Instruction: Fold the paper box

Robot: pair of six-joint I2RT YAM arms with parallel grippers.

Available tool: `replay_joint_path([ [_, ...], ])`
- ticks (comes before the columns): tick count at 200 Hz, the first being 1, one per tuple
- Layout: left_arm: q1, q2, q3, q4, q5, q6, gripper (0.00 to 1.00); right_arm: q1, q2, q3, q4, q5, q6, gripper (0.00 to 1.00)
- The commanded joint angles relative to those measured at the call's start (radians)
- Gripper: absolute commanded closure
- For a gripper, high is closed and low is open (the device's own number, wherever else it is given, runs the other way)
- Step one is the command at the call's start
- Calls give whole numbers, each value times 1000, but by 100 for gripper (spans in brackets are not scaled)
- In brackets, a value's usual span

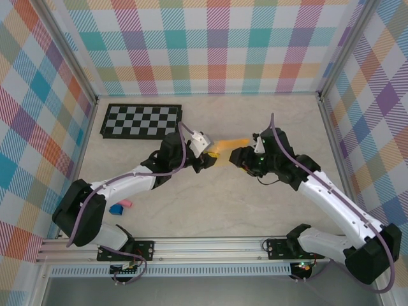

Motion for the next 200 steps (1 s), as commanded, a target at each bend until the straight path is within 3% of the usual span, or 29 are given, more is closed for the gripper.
replay_joint_path([
  [1,4,17,33,37,-8,-98,74,21,75,96,101,-4,111,55],
  [53,-3,8,42,2,-4,-61,74,24,248,282,41,30,36,64],
  [108,-3,1,51,-18,-1,-56,75,61,310,351,-49,127,-68,69],
  [200,16,3,60,48,9,-200,76,86,258,235,7,181,43,72],
])
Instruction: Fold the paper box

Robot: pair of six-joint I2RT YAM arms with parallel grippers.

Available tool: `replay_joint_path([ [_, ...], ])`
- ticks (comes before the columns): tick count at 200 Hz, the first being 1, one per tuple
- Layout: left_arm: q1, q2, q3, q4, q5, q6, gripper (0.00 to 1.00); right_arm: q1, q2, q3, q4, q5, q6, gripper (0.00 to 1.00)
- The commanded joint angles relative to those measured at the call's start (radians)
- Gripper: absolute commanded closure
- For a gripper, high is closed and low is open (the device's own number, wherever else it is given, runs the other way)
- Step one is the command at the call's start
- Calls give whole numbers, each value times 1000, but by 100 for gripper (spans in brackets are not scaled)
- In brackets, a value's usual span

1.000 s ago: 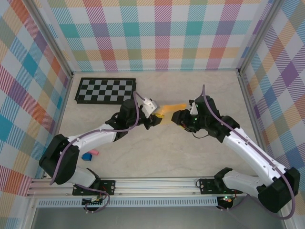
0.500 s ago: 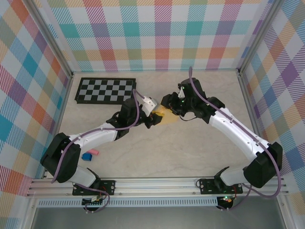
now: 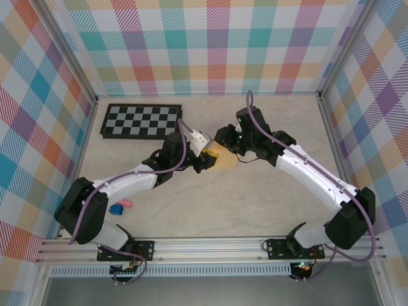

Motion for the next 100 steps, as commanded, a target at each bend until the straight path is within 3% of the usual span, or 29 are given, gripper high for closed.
replay_joint_path([
  [1,14,-14,46,104,25,-76,76,16,-27,-49,-21,-5,37,72],
  [100,20,11,77,31,103,-38,76,-9,-62,-15,24,-38,83,68],
])
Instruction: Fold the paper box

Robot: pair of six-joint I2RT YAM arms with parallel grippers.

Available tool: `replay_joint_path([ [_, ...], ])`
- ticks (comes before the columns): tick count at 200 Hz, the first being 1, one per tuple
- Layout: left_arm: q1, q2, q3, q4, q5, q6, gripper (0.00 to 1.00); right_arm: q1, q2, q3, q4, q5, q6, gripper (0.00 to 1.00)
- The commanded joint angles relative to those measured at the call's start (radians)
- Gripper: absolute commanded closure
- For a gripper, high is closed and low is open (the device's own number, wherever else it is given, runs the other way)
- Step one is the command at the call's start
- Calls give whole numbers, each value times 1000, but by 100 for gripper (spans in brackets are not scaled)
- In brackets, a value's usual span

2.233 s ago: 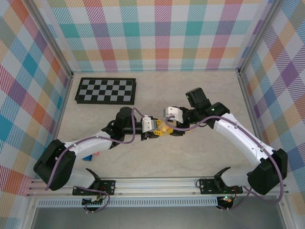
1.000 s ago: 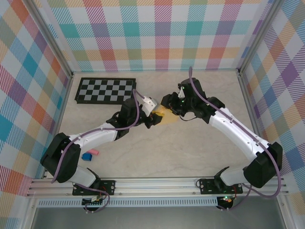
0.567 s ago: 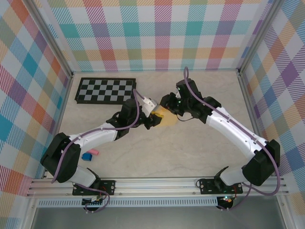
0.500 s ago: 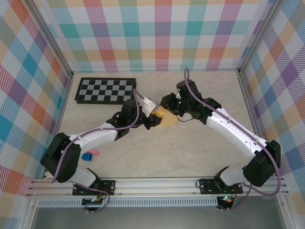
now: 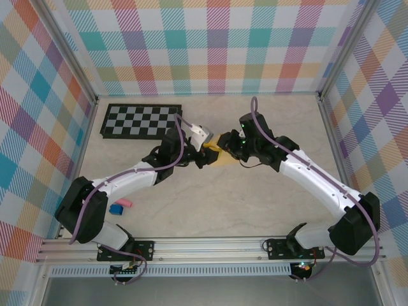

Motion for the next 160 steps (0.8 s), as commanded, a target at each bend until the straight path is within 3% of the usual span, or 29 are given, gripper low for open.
replay_joint_path([
  [1,9,2,32,-9,37,20,76,-2,-10,54,26,-19,23,68],
  [85,8,25,50,-3,67,-9,76,-3,15,78,1,2,16,70],
  [160,9,12,48,8,83,-12,76,-2,60,83,-8,54,-19,81],
])
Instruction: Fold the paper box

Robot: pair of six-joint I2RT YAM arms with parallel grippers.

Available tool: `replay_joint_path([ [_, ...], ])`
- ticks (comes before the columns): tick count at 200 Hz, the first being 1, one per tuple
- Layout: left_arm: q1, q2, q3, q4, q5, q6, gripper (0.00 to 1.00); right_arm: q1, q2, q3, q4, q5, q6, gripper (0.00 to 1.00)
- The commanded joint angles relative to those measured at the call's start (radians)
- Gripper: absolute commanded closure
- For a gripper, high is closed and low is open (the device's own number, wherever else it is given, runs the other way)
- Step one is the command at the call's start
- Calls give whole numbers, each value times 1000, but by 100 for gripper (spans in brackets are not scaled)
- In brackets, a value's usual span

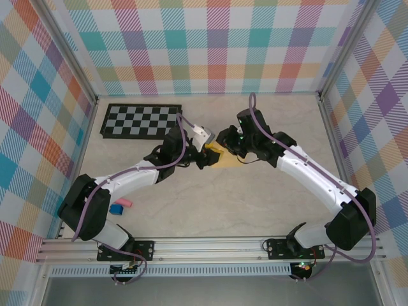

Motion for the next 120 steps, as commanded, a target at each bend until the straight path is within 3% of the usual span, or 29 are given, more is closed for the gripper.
replay_joint_path([
  [1,9,-15,34,22,39,-7,76,-2,14,29,-7,30,-31,81],
  [47,8,-22,16,16,45,18,76,-12,38,88,-70,41,-112,89],
  [59,8,-27,13,14,47,26,76,-19,41,93,-82,40,-133,99],
  [120,8,-43,-8,14,54,64,76,-30,43,117,-130,11,-246,99],
])
